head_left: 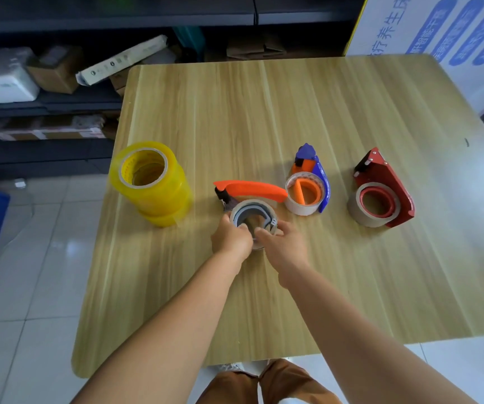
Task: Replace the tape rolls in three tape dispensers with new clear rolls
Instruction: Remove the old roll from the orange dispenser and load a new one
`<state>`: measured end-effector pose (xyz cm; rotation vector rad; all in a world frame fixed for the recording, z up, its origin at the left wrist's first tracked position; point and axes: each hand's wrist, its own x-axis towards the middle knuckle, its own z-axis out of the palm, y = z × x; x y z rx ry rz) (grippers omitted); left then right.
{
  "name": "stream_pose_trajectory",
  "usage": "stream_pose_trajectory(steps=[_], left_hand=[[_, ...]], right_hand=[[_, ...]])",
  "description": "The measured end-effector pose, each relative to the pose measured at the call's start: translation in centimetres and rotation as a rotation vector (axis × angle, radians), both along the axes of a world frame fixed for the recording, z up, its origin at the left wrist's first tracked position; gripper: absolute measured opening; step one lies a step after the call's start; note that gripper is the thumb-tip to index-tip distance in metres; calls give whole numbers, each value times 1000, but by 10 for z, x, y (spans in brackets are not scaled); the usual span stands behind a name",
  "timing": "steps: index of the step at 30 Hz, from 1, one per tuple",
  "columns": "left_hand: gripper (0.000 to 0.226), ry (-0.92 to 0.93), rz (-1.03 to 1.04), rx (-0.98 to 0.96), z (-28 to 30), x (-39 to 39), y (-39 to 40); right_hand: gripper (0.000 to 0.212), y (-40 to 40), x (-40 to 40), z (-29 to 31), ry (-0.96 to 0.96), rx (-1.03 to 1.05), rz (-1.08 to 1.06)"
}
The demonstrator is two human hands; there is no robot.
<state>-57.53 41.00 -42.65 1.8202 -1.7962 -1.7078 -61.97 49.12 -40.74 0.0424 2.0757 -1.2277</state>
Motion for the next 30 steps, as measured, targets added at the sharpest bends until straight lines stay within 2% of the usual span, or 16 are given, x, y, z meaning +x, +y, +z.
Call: stream_pose_trajectory(steps=[4,8,13,16,20,23,30], left_hand=[[44,-163,-180,-151,4,0,-4],[40,-33,-378,-251,8,-2,-11],[34,-22,-408,-256,12,-7,-19],[31,-20,-408,-232,14,-8,-21],[25,13,-423,-231,19,-18,-18],[30,9,-449,-278,21,-20,-20],[31,16,-380,-349,22,-15,-19]], right_hand=[[41,4,-2,-1,7,-24,-48],[28,6,-9,-1,19,-98,-57],[11,3,-23,6,-295,-162,-207],[13,3,-28,7,-371,-152,-214],[17,5,-26,0,-311,-96,-193],[18,5,-31,-3,-240,-111,-155],[24,0,-36,0,50,-57,-37]])
